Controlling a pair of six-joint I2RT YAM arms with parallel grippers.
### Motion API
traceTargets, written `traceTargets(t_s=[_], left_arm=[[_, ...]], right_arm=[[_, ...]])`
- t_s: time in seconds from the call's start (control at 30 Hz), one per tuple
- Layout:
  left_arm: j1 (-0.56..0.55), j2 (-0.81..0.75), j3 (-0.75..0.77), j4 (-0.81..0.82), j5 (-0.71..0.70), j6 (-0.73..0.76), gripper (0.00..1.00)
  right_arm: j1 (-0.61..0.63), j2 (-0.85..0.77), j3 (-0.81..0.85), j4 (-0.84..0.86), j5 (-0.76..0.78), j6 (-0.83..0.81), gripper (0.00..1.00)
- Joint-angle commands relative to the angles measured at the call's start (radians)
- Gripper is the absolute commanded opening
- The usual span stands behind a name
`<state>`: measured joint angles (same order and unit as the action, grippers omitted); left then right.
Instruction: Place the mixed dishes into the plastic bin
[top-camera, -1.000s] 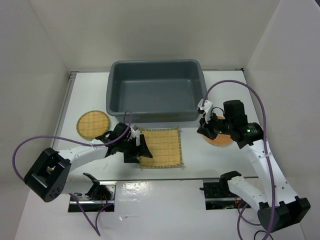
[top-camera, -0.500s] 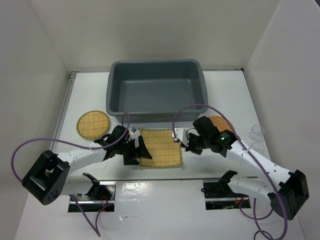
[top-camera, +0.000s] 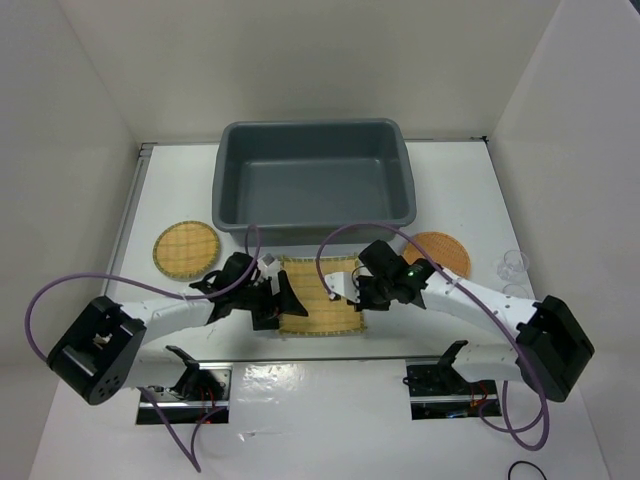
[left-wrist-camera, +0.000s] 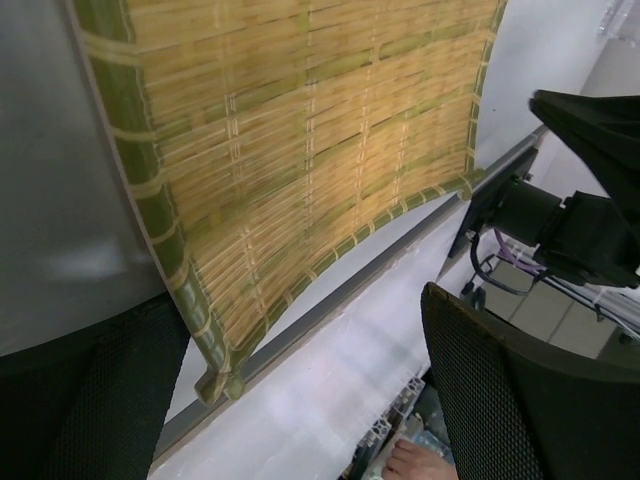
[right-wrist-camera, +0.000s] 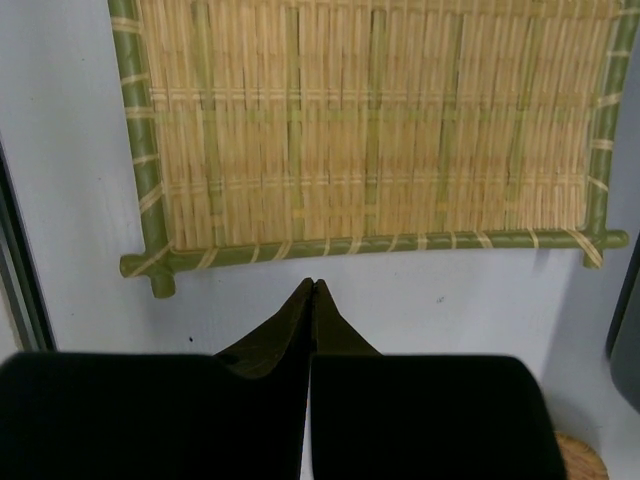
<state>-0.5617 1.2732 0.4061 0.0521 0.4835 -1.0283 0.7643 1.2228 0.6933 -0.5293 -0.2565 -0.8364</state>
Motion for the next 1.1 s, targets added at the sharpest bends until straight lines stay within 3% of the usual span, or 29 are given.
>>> traceTargets(t_s=[0.0,0.23,0.57,0.87,0.97,1.0,1.03,1.07], left_arm=[[-0.003,0.083,0.003,0.012,-0.008,0.025,1.0],[-0.003,0.192,0.028,0.043,0.01,0.036,1.0],[-0.003,0.138,0.028,0.017,0.0,0.054,1.0],[-0.003,0.195,0.019,0.221,0.07,0.045,0.98],[-0.003,0.247,0.029,0.287,0.096,0.045,0.66],[-0.003,0.258,0.03,0.299,0.11,0.045,0.51],[-0.003,0.268,0.04,0.299,0.11,0.045,0.25],[-0.003,0.288,0.04,0.299,0.11,0.045,0.17]], right_arm=[[0.023,0.033,-0.009,0.078,0.005,-0.04,0.0],[0.044,0.112,-0.031,0.124,0.034,-0.086,0.0],[0.044,0.228,0.001,0.111,0.048,-0.116,0.0],[0.044,0.271,0.031,0.101,0.028,-0.127,0.0],[0.044,0.271,0.031,0.101,0.028,-0.127,0.0],[0.044,0.271,0.031,0.101,0.028,-0.116,0.0],[0.044,0.259,0.02,0.101,0.028,-0.116,0.0],[0.044,0.259,0.02,0.112,0.028,-0.107,0.0]])
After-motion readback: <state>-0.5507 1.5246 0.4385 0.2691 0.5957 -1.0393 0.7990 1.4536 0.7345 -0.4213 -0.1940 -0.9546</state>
